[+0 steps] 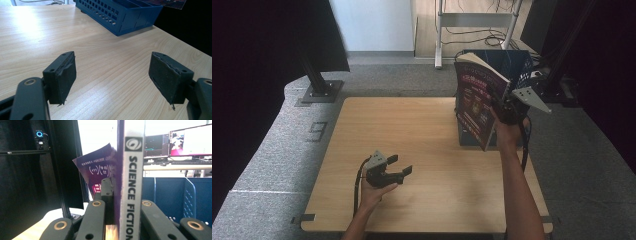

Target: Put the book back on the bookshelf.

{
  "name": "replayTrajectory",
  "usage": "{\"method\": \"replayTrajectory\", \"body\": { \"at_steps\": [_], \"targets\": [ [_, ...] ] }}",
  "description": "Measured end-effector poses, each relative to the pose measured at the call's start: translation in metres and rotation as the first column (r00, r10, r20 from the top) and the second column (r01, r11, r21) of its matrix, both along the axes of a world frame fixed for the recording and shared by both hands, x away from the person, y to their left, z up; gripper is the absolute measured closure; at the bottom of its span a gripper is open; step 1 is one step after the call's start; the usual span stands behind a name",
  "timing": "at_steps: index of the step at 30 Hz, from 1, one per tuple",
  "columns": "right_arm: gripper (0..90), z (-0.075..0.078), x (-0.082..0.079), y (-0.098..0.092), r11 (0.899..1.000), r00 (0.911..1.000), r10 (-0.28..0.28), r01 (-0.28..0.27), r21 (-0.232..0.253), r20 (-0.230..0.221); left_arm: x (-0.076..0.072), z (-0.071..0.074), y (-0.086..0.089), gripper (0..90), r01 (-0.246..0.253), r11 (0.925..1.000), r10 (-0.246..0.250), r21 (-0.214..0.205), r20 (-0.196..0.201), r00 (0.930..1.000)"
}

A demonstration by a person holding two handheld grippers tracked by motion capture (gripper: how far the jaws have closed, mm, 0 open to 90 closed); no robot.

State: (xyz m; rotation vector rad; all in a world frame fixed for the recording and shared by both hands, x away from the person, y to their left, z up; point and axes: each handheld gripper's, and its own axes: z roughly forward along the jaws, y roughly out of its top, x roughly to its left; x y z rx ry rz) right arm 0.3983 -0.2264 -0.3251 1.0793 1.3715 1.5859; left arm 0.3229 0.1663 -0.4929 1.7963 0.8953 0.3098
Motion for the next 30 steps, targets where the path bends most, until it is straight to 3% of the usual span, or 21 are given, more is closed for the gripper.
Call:
{"method": "replayTrajectory", "body": {
  "at_steps": [16, 30],
  "targets": [
    [81.5, 0.004, 0.005, -0.009, 0.999, 0.9990, -0.044, 0.044, -0.002, 0.008, 0.000, 0.000, 0.001, 21.9, -0.001, 1.0000, 0.001, -0.004, -0.001, 1.0000],
    [81.5, 0.003, 0.021, -0.013, 0.996, 0.9957, -0.093, 0.093, 0.002, 0.003, 0.001, 0.000, 0.004, 21.9, -0.006, 0.9999, 0.006, -0.013, -0.003, 1.0000]
  ]
}}
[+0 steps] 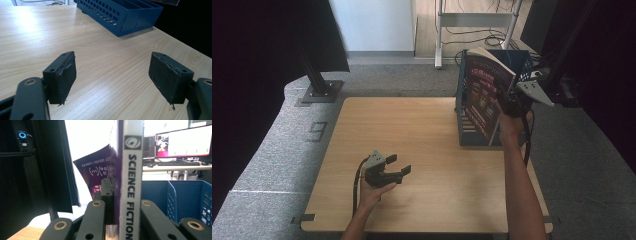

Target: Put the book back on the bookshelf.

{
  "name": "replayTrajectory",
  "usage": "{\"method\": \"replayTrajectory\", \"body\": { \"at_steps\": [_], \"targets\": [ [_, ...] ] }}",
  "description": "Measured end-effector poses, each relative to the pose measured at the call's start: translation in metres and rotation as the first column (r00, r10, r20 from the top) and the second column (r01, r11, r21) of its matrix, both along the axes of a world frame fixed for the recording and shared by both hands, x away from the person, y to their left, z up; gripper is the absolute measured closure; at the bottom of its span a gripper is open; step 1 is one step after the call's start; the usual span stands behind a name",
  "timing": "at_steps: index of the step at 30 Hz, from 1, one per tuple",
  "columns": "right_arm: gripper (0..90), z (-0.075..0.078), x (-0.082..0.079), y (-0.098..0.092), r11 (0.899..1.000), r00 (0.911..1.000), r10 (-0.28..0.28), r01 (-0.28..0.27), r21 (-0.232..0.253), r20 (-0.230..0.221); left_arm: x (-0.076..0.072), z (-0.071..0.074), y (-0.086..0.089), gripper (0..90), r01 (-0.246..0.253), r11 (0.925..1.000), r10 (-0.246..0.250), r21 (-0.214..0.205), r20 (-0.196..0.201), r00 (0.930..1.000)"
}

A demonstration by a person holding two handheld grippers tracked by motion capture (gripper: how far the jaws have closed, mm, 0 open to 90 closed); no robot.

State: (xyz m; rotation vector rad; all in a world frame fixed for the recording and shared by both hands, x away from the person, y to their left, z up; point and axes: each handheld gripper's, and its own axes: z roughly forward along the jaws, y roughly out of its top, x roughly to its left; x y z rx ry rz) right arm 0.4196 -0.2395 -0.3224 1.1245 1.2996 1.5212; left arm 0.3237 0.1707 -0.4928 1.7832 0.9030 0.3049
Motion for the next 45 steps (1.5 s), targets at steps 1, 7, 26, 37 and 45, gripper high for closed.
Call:
{"method": "replayTrajectory", "body": {
  "at_steps": [1, 7, 26, 37, 45],
  "targets": [
    [81.5, -0.001, 0.001, -0.001, 1.000, 1.0000, -0.003, 0.003, 0.000, -0.002, 0.000, 0.000, 0.000, 21.9, 0.000, 1.0000, 0.000, -0.001, 0.000, 1.0000],
    [81.5, -0.002, 0.011, -0.002, 0.999, 0.9994, -0.034, 0.034, -0.002, -0.006, 0.000, 0.000, 0.001, 22.0, -0.001, 1.0000, 0.001, -0.007, -0.001, 1.0000],
    [81.5, -0.009, 0.054, 0.010, 0.996, 0.9953, -0.094, 0.093, -0.014, -0.023, 0.002, -0.001, 0.007, 22.0, 0.000, 0.9997, 0.000, -0.025, -0.006, 1.0000],
    [81.5, -0.019, 0.069, 0.010, 0.994, 0.9930, -0.113, 0.113, 0.003, -0.034, 0.002, 0.002, 0.010, 22.0, 0.000, 0.9994, 0.000, -0.035, 0.001, 1.0000],
    [81.5, -0.027, 0.078, 0.014, 0.993, 0.9922, -0.119, 0.119, -0.004, -0.038, 0.002, 0.000, 0.009, 22.0, 0.003, 0.9993, -0.003, -0.037, -0.004, 1.0000]
  ]
}}
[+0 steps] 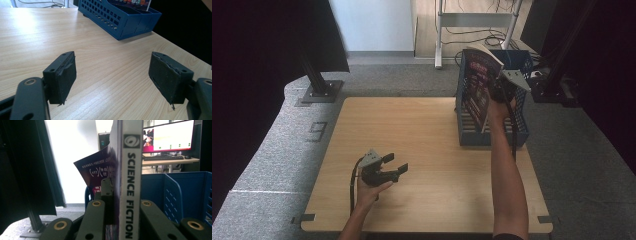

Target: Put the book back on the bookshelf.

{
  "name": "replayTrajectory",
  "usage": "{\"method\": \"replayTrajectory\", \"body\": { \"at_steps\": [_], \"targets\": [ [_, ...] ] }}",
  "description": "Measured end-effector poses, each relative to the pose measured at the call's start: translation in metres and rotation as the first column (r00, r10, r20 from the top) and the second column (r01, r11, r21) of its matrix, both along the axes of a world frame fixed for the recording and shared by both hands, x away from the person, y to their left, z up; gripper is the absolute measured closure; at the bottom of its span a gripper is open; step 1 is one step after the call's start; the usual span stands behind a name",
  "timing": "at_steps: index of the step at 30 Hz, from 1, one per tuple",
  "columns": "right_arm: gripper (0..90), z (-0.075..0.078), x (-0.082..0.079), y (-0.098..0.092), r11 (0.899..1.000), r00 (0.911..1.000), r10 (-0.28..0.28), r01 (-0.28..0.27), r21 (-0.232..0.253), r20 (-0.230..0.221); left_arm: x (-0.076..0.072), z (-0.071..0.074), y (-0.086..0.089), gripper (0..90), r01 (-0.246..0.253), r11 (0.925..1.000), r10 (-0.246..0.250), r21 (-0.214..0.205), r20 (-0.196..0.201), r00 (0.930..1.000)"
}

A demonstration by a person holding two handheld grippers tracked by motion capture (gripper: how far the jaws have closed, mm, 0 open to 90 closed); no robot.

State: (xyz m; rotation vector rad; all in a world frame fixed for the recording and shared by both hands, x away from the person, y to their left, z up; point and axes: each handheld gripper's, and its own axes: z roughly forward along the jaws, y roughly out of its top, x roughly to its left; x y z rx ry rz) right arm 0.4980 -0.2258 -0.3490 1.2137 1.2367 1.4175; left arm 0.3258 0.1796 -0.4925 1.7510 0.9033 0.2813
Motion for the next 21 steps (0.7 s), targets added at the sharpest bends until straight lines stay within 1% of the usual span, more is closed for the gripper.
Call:
{"method": "replayTrajectory", "body": {
  "at_steps": [2, 6, 11, 15, 20, 21],
  "targets": [
    [81.4, -0.003, 0.004, 0.000, 1.000, 1.0000, -0.009, 0.009, 0.000, -0.001, 0.000, -0.001, -0.002, 22.0, 0.004, 1.0000, -0.004, 0.008, -0.002, 1.0000],
    [81.4, -0.008, 0.010, -0.002, 1.000, 0.9997, -0.025, 0.025, 0.009, -0.005, 0.000, -0.002, -0.001, 22.0, 0.002, 1.0000, -0.002, 0.005, -0.004, 1.0000],
    [81.4, -0.014, 0.015, -0.003, 0.999, 0.9992, -0.034, 0.035, 0.002, -0.018, 0.002, -0.002, 0.001, 22.0, -0.007, 1.0000, 0.007, 0.003, -0.007, 0.9999],
    [81.4, -0.015, 0.018, 0.003, 0.999, 0.9997, -0.025, 0.025, -0.024, -0.002, 0.001, -0.002, 0.002, 21.9, -0.008, 1.0000, 0.008, 0.004, -0.005, 1.0000],
    [81.4, -0.021, 0.027, 0.011, 0.999, 0.9997, -0.022, 0.021, -0.027, -0.012, 0.001, -0.001, 0.005, 22.0, -0.016, 0.9999, 0.016, -0.001, -0.003, 0.9999],
    [81.4, -0.023, 0.029, 0.013, 0.999, 0.9997, -0.023, 0.023, -0.038, -0.012, 0.001, -0.001, 0.005, 22.0, -0.017, 0.9999, 0.017, -0.002, -0.003, 0.9999]
  ]
}}
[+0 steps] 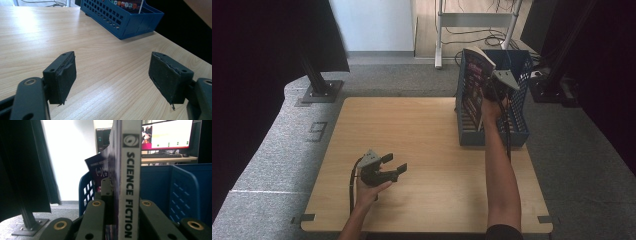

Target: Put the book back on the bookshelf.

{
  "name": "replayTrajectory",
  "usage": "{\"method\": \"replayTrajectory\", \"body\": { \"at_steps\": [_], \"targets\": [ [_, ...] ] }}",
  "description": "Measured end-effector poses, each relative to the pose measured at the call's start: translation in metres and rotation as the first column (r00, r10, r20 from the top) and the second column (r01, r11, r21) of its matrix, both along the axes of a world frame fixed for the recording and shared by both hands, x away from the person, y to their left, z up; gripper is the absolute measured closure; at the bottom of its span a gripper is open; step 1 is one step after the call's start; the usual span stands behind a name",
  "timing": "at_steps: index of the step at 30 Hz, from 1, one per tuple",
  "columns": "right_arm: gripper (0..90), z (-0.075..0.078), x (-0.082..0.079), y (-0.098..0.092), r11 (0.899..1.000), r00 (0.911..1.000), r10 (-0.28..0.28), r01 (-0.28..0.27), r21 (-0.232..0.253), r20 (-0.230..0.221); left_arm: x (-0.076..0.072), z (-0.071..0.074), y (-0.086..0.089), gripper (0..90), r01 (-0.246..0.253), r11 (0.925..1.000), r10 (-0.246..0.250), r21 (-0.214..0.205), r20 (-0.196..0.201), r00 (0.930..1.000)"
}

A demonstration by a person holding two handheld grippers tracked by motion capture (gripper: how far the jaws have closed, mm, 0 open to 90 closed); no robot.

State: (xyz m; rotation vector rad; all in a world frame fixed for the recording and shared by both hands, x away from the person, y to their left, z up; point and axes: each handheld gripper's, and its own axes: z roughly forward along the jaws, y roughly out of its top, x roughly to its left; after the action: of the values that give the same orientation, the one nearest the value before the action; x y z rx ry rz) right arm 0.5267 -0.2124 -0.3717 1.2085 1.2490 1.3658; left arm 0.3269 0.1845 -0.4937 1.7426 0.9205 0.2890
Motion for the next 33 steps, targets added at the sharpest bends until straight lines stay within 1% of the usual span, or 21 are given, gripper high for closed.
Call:
{"method": "replayTrajectory", "body": {
  "at_steps": [3, 6, 7, 9, 11, 14, 20, 23, 27, 29, 33],
  "targets": [
    [81.4, -0.008, 0.004, 0.008, 0.999, 0.9999, 0.001, -0.002, -0.033, -0.011, 0.000, 0.000, 0.000, 22.0, 0.001, 1.0000, -0.001, 0.001, 0.000, 1.0000],
    [81.4, -0.019, 0.008, 0.014, 0.999, 0.9996, 0.004, -0.005, -0.041, -0.029, 0.000, 0.000, 0.001, 22.0, 0.001, 1.0000, -0.001, -0.001, -0.003, 1.0000],
    [81.3, -0.022, 0.009, 0.017, 0.999, 0.9994, -0.005, 0.003, -0.047, -0.035, 0.001, -0.001, 0.001, 22.0, 0.002, 1.0000, -0.002, 0.000, -0.004, 1.0000],
    [81.3, -0.027, 0.008, 0.022, 0.998, 0.9992, 0.004, -0.006, -0.056, -0.041, 0.001, -0.001, 0.001, 22.0, 0.001, 1.0000, -0.001, -0.001, -0.009, 1.0000],
    [81.3, -0.030, 0.006, 0.025, 0.997, 0.9992, 0.009, -0.012, -0.071, -0.038, 0.001, -0.002, 0.001, 22.1, 0.002, 1.0000, -0.002, -0.001, -0.012, 0.9999],
    [81.2, -0.030, 0.002, 0.025, 0.998, 0.9989, 0.018, -0.021, -0.067, -0.044, 0.002, -0.003, 0.000, 22.1, 0.001, 1.0000, -0.001, -0.002, -0.012, 0.9999],
    [80.5, -0.030, -0.010, 0.025, 0.997, 0.9967, 0.025, -0.030, -0.068, -0.078, 0.001, -0.001, 0.002, 22.1, -0.002, 1.0000, 0.002, -0.005, -0.007, 1.0000],
    [80.1, -0.029, -0.015, 0.025, 0.996, 0.9947, 0.034, -0.042, -0.084, -0.097, -0.001, 0.001, 0.002, 22.1, 0.001, 1.0000, -0.001, -0.010, -0.004, 1.0000],
    [79.1, -0.029, -0.019, 0.024, 0.994, 0.9898, 0.040, -0.054, -0.098, -0.137, -0.002, 0.002, 0.001, 22.1, 0.004, 0.9999, -0.004, -0.011, 0.003, 1.0000],
    [78.1, -0.029, -0.020, 0.025, 0.993, 0.9878, 0.046, -0.062, -0.104, -0.149, -0.003, 0.004, 0.001, 22.1, 0.007, 0.9999, -0.007, -0.010, 0.007, 1.0000],
    [73.9, -0.030, -0.020, 0.026, 0.990, 0.9817, 0.038, -0.063, -0.130, -0.186, -0.005, 0.005, 0.000, 22.4, 0.012, 0.9999, -0.012, -0.010, 0.013, 0.9998]
  ]
}}
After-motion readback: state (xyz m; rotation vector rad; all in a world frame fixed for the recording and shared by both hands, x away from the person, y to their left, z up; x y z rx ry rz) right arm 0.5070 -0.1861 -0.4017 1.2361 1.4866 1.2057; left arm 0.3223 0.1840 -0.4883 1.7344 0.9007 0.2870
